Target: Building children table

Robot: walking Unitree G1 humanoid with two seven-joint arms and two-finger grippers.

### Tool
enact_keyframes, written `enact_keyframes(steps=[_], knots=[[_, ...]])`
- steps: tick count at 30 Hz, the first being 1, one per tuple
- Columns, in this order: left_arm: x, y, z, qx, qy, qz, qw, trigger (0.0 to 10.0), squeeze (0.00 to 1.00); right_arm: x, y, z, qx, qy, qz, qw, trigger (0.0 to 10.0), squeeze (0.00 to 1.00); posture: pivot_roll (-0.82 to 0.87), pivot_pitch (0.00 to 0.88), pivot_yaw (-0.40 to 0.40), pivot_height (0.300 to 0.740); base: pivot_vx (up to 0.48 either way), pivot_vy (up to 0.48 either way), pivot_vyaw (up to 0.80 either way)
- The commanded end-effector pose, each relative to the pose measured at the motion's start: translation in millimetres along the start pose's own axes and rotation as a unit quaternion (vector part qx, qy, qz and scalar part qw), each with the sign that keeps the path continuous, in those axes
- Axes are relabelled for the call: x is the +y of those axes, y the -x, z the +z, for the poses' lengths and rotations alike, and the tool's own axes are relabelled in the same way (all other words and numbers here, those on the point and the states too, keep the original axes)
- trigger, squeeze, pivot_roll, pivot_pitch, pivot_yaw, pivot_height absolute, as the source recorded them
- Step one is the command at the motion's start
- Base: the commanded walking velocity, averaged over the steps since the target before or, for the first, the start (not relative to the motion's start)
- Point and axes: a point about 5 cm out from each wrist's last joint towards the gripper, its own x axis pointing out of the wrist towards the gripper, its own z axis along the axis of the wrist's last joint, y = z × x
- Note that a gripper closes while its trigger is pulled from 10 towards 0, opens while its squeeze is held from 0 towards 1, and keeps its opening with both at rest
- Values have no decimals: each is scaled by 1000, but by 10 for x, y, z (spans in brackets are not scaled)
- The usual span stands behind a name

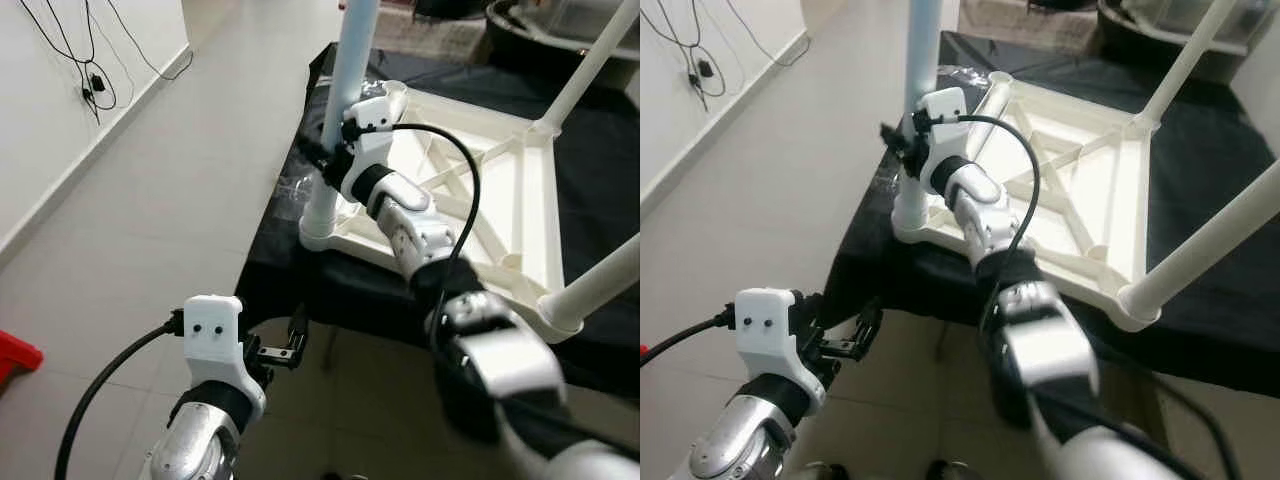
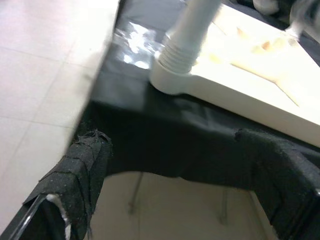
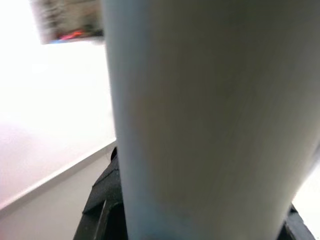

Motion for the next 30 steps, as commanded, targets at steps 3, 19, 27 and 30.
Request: enact_keyframes(steps=[3, 19, 27, 30], knots=[[28, -28, -41, 7, -5, 2, 1000, 10000, 0, -172, 279, -420, 83, 16, -165, 983, 10000, 0, 63, 229, -114, 740, 0, 0, 0], [77, -89, -5, -4, -14, 6, 1000, 10000, 0, 216, 398, -339, 146, 55, -411, 898, 10000, 0, 76, 201, -111, 740, 0, 0, 0], [82, -113, -6, -6, -16, 5, 1000, 10000, 0, 210, 384, -284, 167, -6, -447, 879, 10000, 0, 83, 194, -111, 740, 0, 0, 0], [93, -118, -14, -6, -17, 5, 1000, 10000, 0, 248, 308, -206, 137, -30, -406, 903, 10000, 0, 83, 187, -109, 740, 0, 0, 0]])
